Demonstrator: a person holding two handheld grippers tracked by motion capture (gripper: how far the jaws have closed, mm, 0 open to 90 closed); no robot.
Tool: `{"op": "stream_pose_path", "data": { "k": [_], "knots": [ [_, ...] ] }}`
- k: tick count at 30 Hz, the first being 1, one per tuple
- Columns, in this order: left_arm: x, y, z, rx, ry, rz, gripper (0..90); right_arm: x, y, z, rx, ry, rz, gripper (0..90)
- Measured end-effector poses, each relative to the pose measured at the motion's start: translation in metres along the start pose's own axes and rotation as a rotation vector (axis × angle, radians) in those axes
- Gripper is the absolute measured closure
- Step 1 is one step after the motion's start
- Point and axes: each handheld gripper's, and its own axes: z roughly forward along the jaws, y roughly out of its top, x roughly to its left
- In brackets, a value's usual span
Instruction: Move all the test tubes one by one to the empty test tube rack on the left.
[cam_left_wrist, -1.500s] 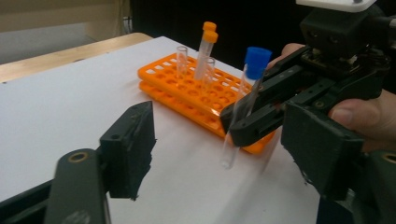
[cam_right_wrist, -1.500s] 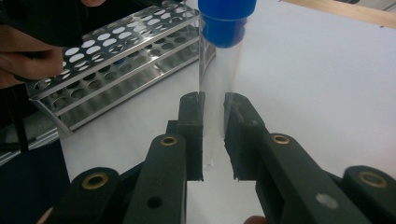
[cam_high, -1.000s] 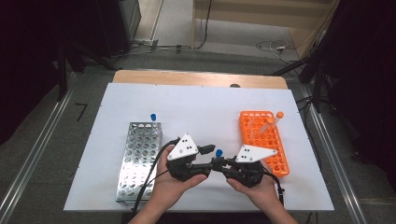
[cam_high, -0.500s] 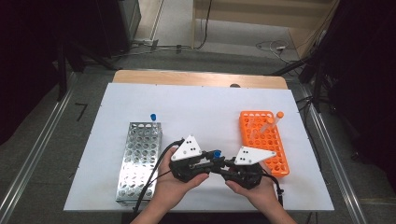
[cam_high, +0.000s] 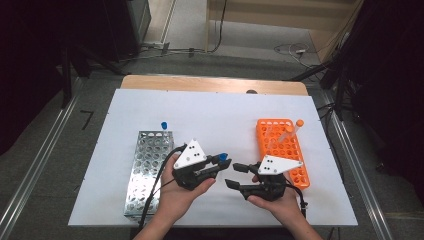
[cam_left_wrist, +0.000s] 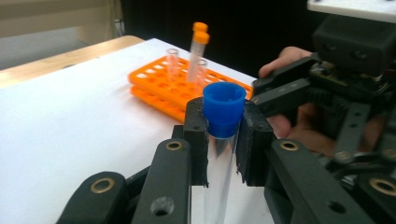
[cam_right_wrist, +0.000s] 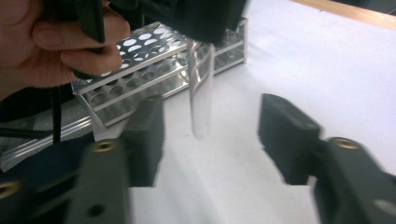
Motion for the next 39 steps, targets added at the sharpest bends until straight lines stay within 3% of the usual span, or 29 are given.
{"op": "stream_pose_path", "data": {
  "k": [9,11,20,31,39],
  "knots": [
    [0.029,0.004,-0.027,-0.047,0.097,-0.029,77.3,-0.019,-0.01,-0.024,0.001,-0.045,0.018,0.0],
    [0.035,0.004,-0.033,-0.057,0.119,-0.037,77.3,-0.025,-0.012,-0.031,-0.005,-0.038,0.031,0.0],
    [0.062,0.004,-0.06,-0.102,0.234,-0.066,77.3,-0.045,-0.018,-0.048,-0.035,-0.101,0.079,0.0],
    [0.091,-0.004,-0.081,-0.145,0.352,-0.091,77.3,-0.051,-0.022,-0.052,-0.028,-0.128,0.084,0.0],
    [0.103,-0.013,-0.082,-0.175,0.435,-0.086,77.4,-0.053,-0.023,-0.053,-0.026,-0.138,0.085,0.0]
  ]
}}
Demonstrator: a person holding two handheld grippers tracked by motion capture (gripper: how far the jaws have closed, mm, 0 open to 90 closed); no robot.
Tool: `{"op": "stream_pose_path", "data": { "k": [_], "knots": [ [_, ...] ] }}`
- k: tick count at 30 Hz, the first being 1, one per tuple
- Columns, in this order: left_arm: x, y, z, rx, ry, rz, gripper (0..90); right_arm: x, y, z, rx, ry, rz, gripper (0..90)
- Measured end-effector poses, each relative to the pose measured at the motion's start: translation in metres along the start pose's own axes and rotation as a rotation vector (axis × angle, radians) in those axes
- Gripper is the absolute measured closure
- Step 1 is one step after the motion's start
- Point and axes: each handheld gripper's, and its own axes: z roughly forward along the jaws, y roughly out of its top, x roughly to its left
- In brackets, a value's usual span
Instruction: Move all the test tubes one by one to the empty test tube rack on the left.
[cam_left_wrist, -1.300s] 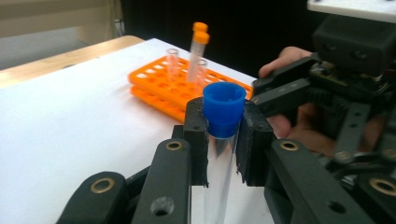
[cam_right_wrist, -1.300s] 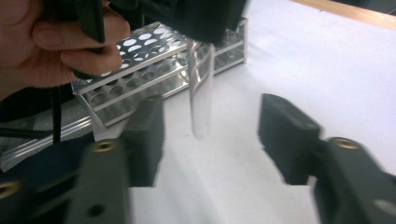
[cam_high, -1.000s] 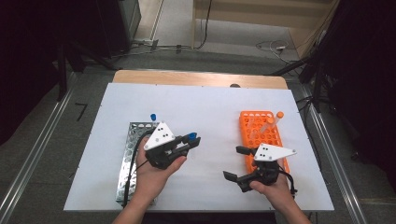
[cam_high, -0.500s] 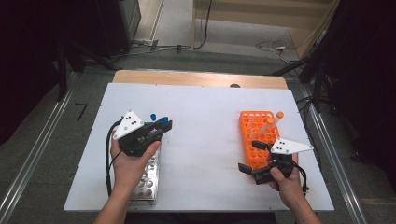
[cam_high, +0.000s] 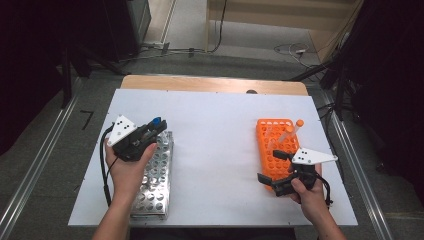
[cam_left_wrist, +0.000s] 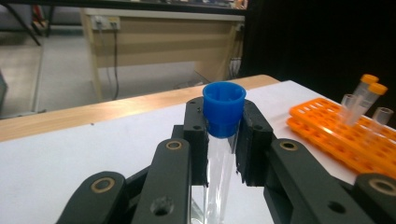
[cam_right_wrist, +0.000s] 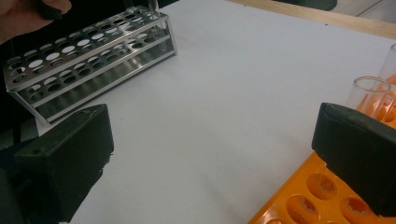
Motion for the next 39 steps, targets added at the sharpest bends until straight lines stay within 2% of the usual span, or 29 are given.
{"op": "stream_pose_path", "data": {
  "k": [4,12,20,33,39],
  "knots": [
    [0.002,-0.005,0.005,-0.006,0.016,0.025,77.3,-0.002,-0.001,-0.001,0.002,-0.009,-0.001,0.0],
    [0.0,-0.014,0.013,0.037,0.025,0.043,77.3,-0.01,-0.003,-0.007,-0.013,-0.033,0.016,0.0],
    [0.002,-0.017,0.015,0.106,0.044,0.044,77.3,-0.02,-0.004,-0.013,-0.02,-0.06,0.029,0.0],
    [-0.004,-0.023,0.023,0.229,0.044,0.123,77.0,-0.024,-0.007,-0.01,0.002,-0.085,0.036,0.0],
    [-0.004,-0.024,0.026,0.26,0.044,0.136,76.3,-0.024,-0.007,-0.009,0.013,-0.095,0.041,0.0]
  ]
}}
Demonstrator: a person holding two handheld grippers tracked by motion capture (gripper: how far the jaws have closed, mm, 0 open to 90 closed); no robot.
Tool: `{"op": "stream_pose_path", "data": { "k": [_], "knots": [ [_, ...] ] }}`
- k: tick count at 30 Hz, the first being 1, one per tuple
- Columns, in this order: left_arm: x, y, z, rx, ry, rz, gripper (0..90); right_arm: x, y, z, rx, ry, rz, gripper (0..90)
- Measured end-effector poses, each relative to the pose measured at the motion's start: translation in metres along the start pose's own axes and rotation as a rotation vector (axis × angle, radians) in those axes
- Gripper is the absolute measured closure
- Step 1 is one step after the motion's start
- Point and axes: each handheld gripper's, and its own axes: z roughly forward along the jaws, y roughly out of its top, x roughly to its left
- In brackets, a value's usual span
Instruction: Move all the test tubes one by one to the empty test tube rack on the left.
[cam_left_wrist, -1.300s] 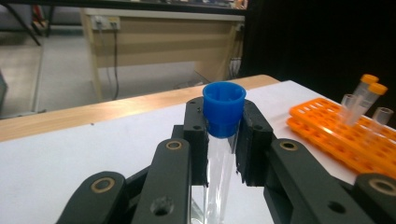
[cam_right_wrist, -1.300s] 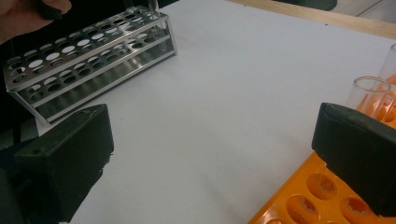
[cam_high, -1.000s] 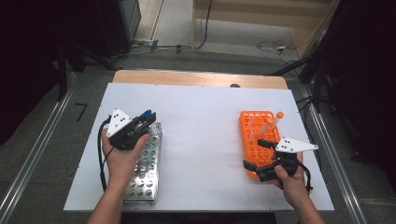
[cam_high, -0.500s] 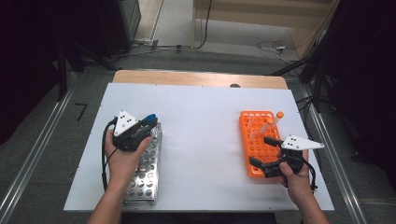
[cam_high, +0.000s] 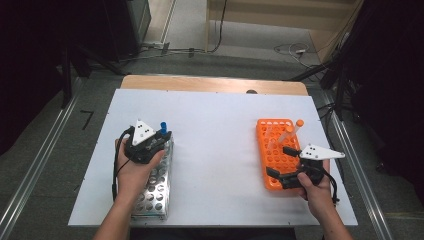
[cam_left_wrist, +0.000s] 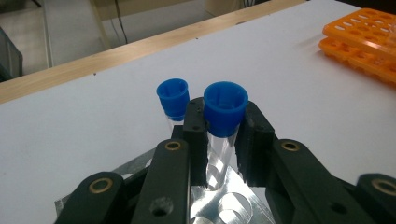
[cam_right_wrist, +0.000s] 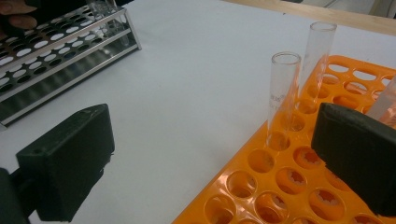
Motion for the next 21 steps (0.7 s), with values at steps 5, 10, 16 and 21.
{"op": "stream_pose_path", "data": {
  "k": [5,10,16,21],
  "knots": [
    [0.002,0.0,0.0,0.006,-0.018,-0.022,70.0,0.0,0.0,0.003,0.01,-0.015,0.006,0.0],
    [0.004,0.0,-0.001,0.009,-0.032,-0.061,63.7,-0.003,0.001,0.009,0.024,-0.043,0.039,4.4],
    [0.006,0.002,-0.008,-0.019,-0.038,-0.117,51.2,-0.004,0.001,0.023,0.075,-0.131,0.094,20.3],
    [0.004,0.005,-0.015,-0.052,-0.037,-0.152,30.8,-0.006,0.001,0.033,0.09,-0.213,0.133,36.3]
  ]
}}
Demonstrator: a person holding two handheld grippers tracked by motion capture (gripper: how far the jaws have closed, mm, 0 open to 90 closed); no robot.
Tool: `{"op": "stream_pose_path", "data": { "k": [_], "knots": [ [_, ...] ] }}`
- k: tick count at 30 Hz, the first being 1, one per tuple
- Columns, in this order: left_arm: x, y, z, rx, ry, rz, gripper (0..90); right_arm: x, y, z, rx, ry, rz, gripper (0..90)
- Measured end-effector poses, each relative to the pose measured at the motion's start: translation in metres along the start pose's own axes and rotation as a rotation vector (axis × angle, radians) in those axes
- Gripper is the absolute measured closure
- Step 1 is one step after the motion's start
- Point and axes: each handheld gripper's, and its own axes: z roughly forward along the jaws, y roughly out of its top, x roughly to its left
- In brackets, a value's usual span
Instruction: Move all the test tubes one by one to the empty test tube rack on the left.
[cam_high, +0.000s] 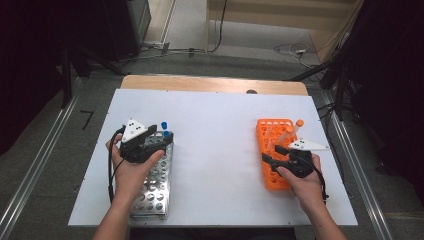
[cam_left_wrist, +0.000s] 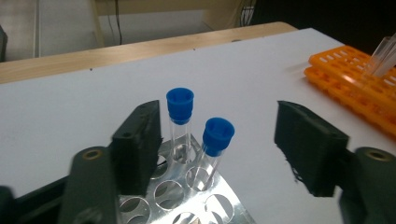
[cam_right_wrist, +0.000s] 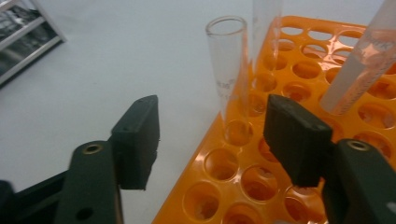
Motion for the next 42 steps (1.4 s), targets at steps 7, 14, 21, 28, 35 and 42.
{"op": "stream_pose_path", "data": {
  "k": [7,14,21,28,35,42],
  "knots": [
    [-0.005,0.004,-0.008,-0.044,-0.094,-0.053,11.9,0.002,0.001,0.009,0.033,-0.078,0.024,54.8],
    [-0.018,0.009,-0.011,-0.058,-0.145,-0.032,6.1,0.007,0.003,0.014,0.056,-0.143,0.002,61.2],
    [-0.027,0.01,-0.01,-0.049,-0.165,-0.013,6.1,0.005,0.003,0.015,0.052,-0.171,0.021,72.8],
    [-0.034,0.009,-0.007,-0.038,-0.18,0.002,6.1,0.007,0.003,0.013,0.03,-0.174,0.005,73.5],
    [-0.04,0.01,-0.005,-0.034,-0.203,0.013,6.1,0.008,0.004,0.002,-0.071,-0.155,-0.009,73.6],
    [-0.045,0.01,-0.002,-0.034,-0.223,0.011,6.1,0.02,0.012,-0.009,-0.151,-0.078,-0.057,73.7]
  ]
}}
